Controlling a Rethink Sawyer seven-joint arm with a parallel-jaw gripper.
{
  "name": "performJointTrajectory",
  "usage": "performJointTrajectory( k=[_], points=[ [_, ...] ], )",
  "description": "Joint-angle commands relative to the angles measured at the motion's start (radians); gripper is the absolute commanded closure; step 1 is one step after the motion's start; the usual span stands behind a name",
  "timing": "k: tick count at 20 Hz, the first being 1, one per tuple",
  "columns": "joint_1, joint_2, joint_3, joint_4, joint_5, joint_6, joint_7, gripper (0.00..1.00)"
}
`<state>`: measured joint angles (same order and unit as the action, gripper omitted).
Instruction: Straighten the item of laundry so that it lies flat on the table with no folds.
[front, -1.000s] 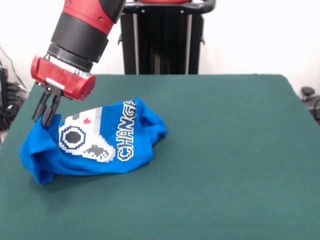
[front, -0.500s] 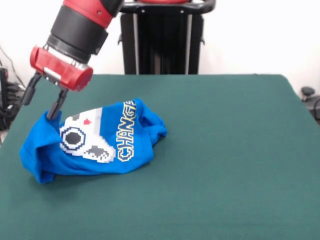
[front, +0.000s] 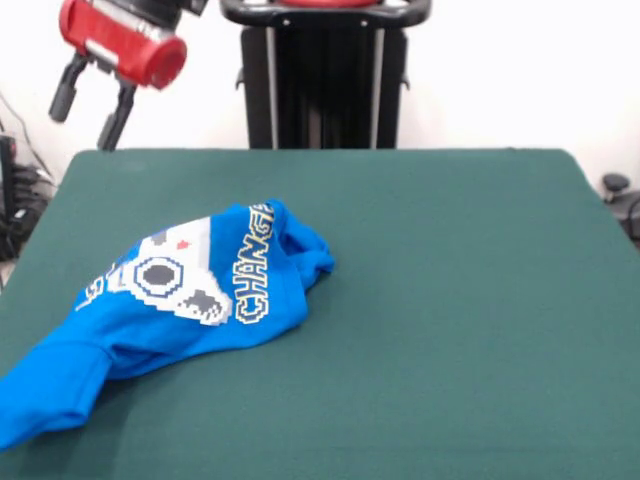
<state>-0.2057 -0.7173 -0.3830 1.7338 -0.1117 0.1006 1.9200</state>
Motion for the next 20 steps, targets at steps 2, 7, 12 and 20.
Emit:
performJointTrajectory(
  k=[2, 7, 12, 20],
  points=[
    [-0.184, -0.062, 0.445, 0.258, 0.012, 0.045, 0.071, 0.00],
    [-0.235, 0.003, 0.532, 0.262, -0.033, -0.061, 0.105, 0.00],
    [-0.272, 0.040, 0.598, 0.275, -0.051, -0.104, 0.123, 0.00],
    [-0.224, 0.049, 0.593, 0.284, -0.010, -0.141, 0.183, 0.00]
  ],
)
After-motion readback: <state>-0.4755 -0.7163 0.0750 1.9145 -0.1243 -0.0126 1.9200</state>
